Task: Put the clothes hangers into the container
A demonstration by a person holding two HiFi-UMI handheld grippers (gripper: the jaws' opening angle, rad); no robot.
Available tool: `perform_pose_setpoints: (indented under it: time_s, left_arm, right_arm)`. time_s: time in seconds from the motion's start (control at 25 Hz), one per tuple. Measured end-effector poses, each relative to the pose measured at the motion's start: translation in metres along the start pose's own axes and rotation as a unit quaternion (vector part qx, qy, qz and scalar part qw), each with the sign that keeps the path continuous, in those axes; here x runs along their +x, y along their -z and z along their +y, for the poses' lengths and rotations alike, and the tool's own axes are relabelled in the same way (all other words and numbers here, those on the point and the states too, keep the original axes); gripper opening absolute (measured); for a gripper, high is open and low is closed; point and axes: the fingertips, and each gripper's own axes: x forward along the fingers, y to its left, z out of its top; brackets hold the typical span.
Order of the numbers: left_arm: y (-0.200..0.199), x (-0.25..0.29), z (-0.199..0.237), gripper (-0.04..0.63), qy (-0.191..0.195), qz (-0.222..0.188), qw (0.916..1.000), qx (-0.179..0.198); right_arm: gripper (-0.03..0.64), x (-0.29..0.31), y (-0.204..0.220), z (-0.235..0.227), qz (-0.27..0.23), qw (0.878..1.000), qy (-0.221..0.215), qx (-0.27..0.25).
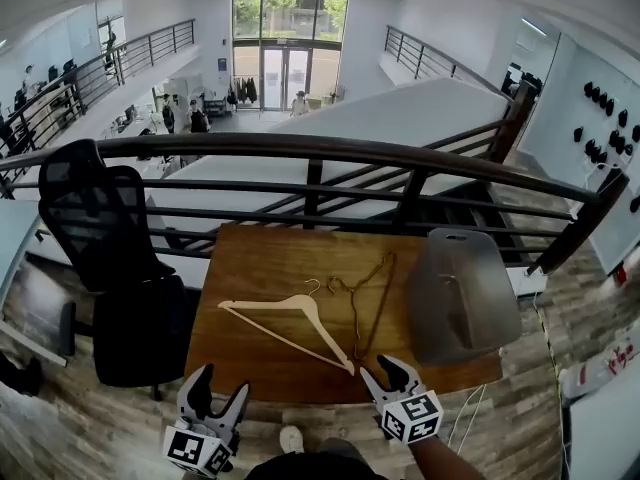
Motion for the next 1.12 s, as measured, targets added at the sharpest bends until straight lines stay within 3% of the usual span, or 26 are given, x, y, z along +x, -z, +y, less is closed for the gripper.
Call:
perform_pose_setpoints:
  time_s: [0.52,0.76,1.12]
  left_arm:
    - [0.031,0.027,0.023,0.298,-0.043,0.059,0.9971,-0.021]
    - [0.041,0.037,0.036,0.298,-0.076,0.077,0.9937,-0.031]
    - [0.063,0.036,0.044,0.298,-0.121,0.097,0.9865,-0.052]
  right_arm:
    - [0.166,0.088,0.046,-0.016,0.103,0.994,-0.033,-0.027]
    - [0.169,0.138,0.063,-0.033,0.159,0.984,-0.037,-0.073]
    - [0.202,0.184,0.09,-0.035,0.217,0.969,-0.062,-0.1]
